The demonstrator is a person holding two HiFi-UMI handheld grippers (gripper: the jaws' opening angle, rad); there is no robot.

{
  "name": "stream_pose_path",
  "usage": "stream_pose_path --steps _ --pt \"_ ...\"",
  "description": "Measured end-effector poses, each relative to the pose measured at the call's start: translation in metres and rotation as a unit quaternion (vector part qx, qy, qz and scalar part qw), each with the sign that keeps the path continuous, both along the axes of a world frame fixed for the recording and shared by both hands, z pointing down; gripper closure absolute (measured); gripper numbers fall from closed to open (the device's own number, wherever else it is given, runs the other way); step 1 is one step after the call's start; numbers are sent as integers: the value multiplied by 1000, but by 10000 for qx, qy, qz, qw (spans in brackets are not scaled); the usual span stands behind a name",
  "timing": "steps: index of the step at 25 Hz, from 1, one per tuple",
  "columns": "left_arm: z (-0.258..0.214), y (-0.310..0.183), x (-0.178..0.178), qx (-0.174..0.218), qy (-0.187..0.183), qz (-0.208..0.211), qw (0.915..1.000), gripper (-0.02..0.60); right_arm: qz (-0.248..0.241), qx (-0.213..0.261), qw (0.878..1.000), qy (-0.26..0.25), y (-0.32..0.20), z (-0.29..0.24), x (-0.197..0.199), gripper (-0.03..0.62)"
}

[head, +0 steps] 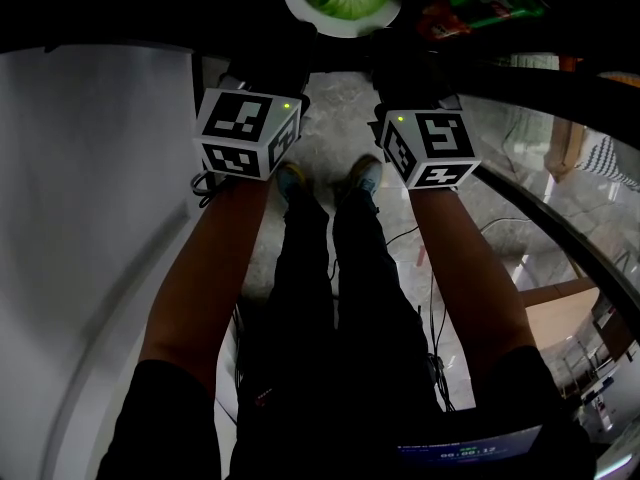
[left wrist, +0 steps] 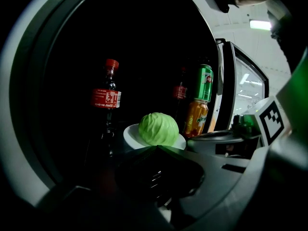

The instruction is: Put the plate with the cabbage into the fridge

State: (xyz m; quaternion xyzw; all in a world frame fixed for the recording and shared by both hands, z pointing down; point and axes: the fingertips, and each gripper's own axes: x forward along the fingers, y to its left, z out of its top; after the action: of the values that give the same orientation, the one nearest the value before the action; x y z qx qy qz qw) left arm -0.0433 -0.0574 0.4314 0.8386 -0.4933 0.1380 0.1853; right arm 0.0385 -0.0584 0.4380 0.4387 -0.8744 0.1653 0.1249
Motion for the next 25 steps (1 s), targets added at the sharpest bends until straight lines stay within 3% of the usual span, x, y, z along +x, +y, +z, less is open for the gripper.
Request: stream_pose_path --steps 9,20,25 --pt "-26 10 2 370 -195 77 9991 577 30 240 9997 -104 9 -28 8 588" --pt "-128 39 6 1031 -230 230 9941 577 126 800 9966 -144 36 -126 4 588" --pt "-163 68 10 1089 -210 295 9934 577 200 910 9954 -206 60 -170 6 588"
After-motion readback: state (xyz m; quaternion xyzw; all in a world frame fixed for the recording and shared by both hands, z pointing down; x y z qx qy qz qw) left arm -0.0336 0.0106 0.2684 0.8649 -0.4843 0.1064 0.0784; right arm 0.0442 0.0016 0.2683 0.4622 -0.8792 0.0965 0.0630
